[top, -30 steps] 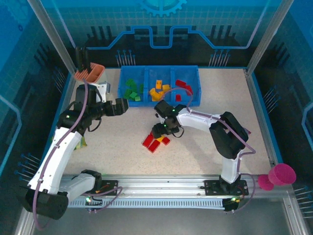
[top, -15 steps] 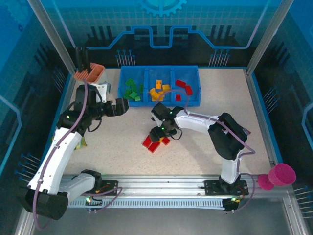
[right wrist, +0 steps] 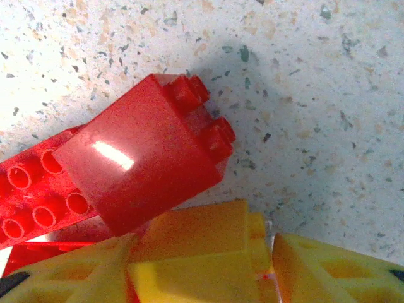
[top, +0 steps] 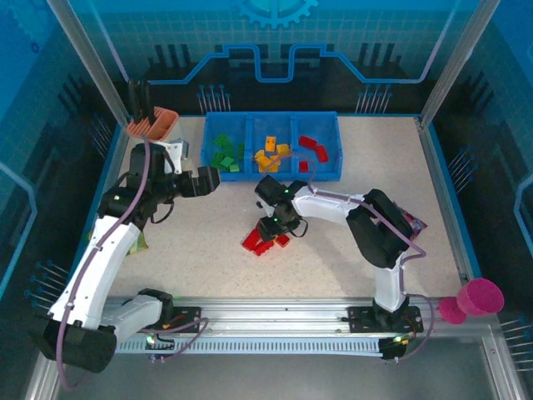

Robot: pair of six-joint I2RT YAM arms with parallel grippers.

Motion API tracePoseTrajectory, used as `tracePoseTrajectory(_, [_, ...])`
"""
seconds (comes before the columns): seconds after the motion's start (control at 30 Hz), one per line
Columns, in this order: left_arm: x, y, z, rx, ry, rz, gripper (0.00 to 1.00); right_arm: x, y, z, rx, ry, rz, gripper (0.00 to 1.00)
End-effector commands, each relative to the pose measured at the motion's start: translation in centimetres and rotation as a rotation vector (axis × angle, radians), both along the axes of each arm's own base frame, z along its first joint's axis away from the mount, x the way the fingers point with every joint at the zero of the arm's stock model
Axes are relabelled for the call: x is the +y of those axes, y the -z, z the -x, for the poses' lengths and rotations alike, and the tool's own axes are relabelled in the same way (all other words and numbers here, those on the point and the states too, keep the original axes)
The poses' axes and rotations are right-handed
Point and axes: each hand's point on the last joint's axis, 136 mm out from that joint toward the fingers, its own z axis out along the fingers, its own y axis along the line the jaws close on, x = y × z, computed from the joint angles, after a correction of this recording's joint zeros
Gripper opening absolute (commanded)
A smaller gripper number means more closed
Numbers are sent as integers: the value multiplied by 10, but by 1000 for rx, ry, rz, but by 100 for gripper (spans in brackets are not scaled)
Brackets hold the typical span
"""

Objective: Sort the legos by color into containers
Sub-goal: Pick up the lego from the center of the table, then place the lego in the container.

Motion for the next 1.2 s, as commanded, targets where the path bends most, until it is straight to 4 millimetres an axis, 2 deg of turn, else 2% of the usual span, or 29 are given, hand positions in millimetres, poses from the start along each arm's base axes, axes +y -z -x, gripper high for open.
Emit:
tracePoseTrajectory(0.0, [-2, 2, -3, 6, 8, 23, 99, -3, 3, 2, 15, -20, 37, 49])
tracePoseTrajectory(0.13, [-2, 4, -4, 8, 6, 21, 99, -13, 1, 2, 15, -13, 55, 40])
tracePoseTrajectory(0.3, [-3, 6, -5, 14, 8, 25, 99, -29, -26, -16, -36, 34, 23, 34])
tracePoseTrajectory(0.5, [-2, 6, -7, 13, 5, 18, 99, -34, -80, -60, -189, 31, 4, 34])
tracePoseTrajectory(0.6, [-1, 8, -8, 16, 2, 10, 99, -33, -92, -85, -248, 15, 16, 34])
tracePoseTrajectory(0.73, [0, 7, -7, 14, -2, 0, 99, -31, -82, -108, -254, -4, 41, 33])
tracePoseTrajectory(0.93, [2, 8, -7, 16, -7, -4, 99, -27, -60, -114, -228, 19, 39, 33])
tracePoseTrajectory(1.03, [1, 9, -8, 20, -4, -3, 99, -24, -58, -118, -236, 36, 13, 32])
tracePoseTrajectory(1.17, [0, 9, -9, 21, -1, 1, 99, -16, -72, -130, -276, 33, -14, 32])
